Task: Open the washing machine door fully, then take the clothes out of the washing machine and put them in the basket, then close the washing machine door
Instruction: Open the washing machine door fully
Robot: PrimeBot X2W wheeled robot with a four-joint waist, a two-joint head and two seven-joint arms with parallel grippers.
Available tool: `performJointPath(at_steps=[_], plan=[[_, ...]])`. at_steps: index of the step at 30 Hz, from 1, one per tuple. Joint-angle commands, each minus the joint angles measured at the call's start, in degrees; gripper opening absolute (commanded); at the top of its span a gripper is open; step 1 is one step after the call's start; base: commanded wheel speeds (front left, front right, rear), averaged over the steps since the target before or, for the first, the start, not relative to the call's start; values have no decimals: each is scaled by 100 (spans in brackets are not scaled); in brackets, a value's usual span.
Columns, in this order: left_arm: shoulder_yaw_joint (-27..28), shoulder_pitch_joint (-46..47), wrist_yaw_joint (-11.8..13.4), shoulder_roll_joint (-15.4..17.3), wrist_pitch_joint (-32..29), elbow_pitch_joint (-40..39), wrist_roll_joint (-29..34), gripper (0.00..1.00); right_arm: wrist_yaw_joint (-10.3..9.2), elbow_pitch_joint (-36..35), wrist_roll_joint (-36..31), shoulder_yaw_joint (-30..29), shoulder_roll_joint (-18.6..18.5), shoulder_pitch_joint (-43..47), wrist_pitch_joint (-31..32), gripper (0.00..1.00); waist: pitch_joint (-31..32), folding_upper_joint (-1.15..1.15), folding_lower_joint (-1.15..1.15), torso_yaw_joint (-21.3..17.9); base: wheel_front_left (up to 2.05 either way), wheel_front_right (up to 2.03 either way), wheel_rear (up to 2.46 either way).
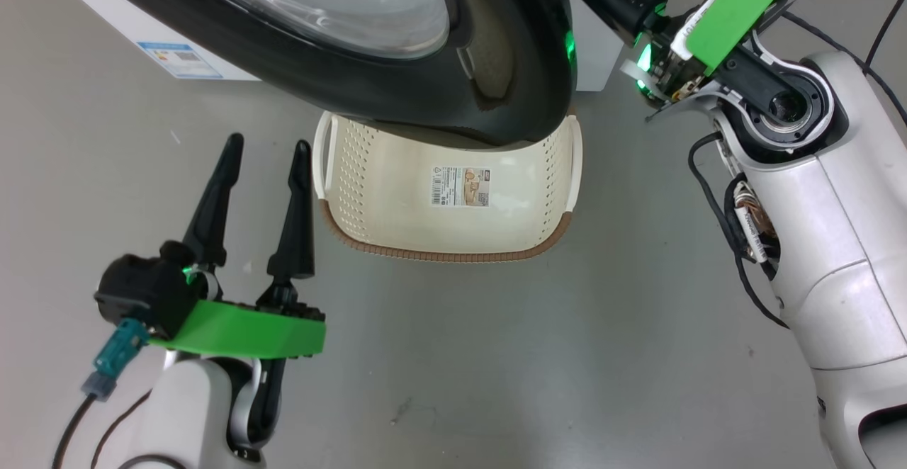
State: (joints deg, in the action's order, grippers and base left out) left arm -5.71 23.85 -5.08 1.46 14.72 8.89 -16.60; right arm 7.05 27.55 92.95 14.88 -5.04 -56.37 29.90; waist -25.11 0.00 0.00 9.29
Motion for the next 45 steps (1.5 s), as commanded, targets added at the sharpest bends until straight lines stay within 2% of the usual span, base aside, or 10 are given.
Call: performJointPath(at_steps=[1,7,8,10,11,21,33,37,41,45], plan=[[193,-124,-15,142,28,-95,60,100,44,-176,19,79,182,124,48,0,13,0,0,-10,0,0,0],[200,-163,-27,142,28,-71,66,100,44,-290,-72,46,190,221,-133,0,51,0,0,-53,0,0,0],[199,-171,-33,142,28,-72,51,100,44,-311,-128,24,188,238,-227,19,55,0,0,-63,0,0,0],[200,-182,-45,142,28,-73,29,100,44,-389,-255,1,164,271,-388,87,61,0,0,-81,0,0,0],[202,-185,-52,142,28,-76,15,100,44,-426,-338,-6,138,295,-487,100,65,0,0,-92,0,0,0],[386,-190,-121,142,28,-103,-130,100,44,-815,-1769,289,-306,580,-2157,100,120,0,0,-275,0,0,0],[715,-203,-82,142,28,-214,135,100,44,38,-3964,829,-656,837,-4350,100,181,0,0,-520,0,0,0],[767,-233,-72,142,28,-280,187,100,44,187,-5240,493,-618,966,-4481,100,190,0,0,-583,0,0,0],[829,-237,-79,142,28,-365,256,100,44,-297,-6400,-384,-215,1375,-4487,100,160,0,0,-642,0,0,0],[855,-260,-81,142,28,-410,275,100,44,-656,-7066,-897,38,1757,-4488,100,165,0,0,-660,0,0,0]])
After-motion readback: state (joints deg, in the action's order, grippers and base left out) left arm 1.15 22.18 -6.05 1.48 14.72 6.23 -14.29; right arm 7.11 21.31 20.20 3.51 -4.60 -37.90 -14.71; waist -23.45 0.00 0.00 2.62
